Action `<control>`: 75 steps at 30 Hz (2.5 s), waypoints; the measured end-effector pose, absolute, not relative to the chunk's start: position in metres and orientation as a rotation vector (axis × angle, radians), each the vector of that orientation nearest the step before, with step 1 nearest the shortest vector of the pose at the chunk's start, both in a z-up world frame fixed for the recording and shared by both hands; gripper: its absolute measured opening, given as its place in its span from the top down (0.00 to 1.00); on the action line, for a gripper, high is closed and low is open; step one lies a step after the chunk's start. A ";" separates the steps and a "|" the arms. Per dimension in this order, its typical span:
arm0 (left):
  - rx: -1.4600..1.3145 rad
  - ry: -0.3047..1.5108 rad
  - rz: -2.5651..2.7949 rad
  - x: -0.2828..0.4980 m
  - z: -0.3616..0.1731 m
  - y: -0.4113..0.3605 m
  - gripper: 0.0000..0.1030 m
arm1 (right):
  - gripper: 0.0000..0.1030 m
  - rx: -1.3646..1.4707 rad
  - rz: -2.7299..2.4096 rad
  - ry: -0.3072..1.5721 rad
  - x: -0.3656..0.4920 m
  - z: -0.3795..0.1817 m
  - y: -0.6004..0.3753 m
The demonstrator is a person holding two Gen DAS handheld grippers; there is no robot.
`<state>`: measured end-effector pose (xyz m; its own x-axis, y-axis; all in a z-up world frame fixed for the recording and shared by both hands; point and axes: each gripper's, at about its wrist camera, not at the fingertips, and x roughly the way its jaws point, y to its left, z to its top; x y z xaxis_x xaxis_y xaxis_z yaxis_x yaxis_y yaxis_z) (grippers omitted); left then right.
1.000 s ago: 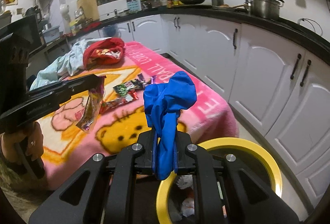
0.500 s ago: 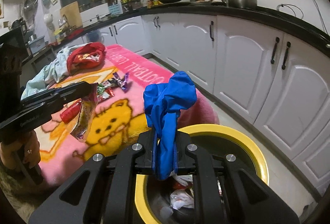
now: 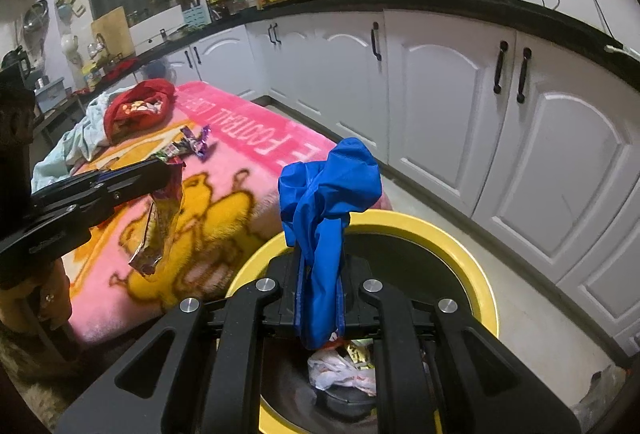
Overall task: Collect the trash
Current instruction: 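Carry the wrapper and blue glove over the yellow bin and open both grippers, then move both grippers back toward the remaining candy wrappers on the table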
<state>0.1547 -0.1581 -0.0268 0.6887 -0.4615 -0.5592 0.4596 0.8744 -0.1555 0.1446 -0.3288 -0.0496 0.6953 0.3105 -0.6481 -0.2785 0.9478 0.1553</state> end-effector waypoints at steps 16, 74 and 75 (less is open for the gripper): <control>0.033 0.709 -0.592 0.164 -0.059 -0.200 0.91 | 0.88 0.083 0.262 0.806 0.147 -0.086 -0.361; -0.178 0.572 -0.231 0.179 -0.005 -0.012 0.14 | 0.51 -0.028 0.454 0.729 0.180 -0.024 -0.237; -0.180 0.570 -0.225 0.179 -0.005 -0.008 0.14 | 0.51 -0.032 0.461 0.728 0.180 -0.024 -0.233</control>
